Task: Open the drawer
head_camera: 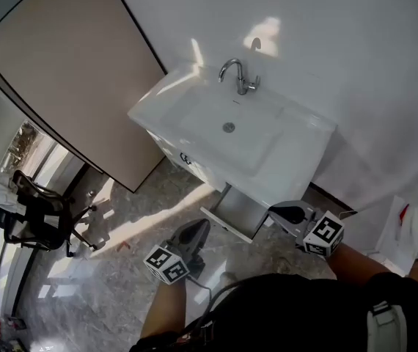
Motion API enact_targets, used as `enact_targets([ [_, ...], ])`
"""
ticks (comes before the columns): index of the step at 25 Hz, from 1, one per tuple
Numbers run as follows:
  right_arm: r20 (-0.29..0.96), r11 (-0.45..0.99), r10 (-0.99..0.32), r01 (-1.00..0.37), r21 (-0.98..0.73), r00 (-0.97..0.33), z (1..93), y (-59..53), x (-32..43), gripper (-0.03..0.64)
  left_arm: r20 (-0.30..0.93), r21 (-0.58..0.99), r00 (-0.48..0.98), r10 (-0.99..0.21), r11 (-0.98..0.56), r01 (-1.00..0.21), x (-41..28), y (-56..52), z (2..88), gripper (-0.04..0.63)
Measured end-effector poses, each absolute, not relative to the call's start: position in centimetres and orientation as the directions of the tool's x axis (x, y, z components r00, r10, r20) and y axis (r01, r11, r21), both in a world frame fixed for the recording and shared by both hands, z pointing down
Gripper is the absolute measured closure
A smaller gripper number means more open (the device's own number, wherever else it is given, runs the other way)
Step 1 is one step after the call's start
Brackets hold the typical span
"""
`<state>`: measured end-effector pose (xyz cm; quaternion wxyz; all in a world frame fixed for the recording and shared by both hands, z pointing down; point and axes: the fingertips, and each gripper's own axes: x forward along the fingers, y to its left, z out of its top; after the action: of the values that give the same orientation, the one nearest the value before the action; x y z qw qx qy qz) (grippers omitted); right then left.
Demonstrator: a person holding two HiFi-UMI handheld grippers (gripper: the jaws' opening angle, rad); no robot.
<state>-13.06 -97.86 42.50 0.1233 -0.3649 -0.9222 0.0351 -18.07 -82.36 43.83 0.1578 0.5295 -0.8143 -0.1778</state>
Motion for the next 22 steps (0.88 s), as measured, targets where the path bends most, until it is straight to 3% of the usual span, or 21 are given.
enact_targets([
  [11, 0.166, 0.767, 0.642, 0.622, -0.158, -0.749, 33.6, -103.0, -13.1, 0.618, -0.113, 0.325, -0.467, -0.877, 0.412, -0.851, -15.7, -81.3, 29.6, 0.595],
  [22, 0.104, 0.792, 0.607, 0.589, -0.159, -0.788, 27.2, -106.5, -12.5, 0.618, -0.173, 0.245, -0.541, -0.823, 0.496, -0.833, -14.2, -80.5, 23.2, 0.595],
])
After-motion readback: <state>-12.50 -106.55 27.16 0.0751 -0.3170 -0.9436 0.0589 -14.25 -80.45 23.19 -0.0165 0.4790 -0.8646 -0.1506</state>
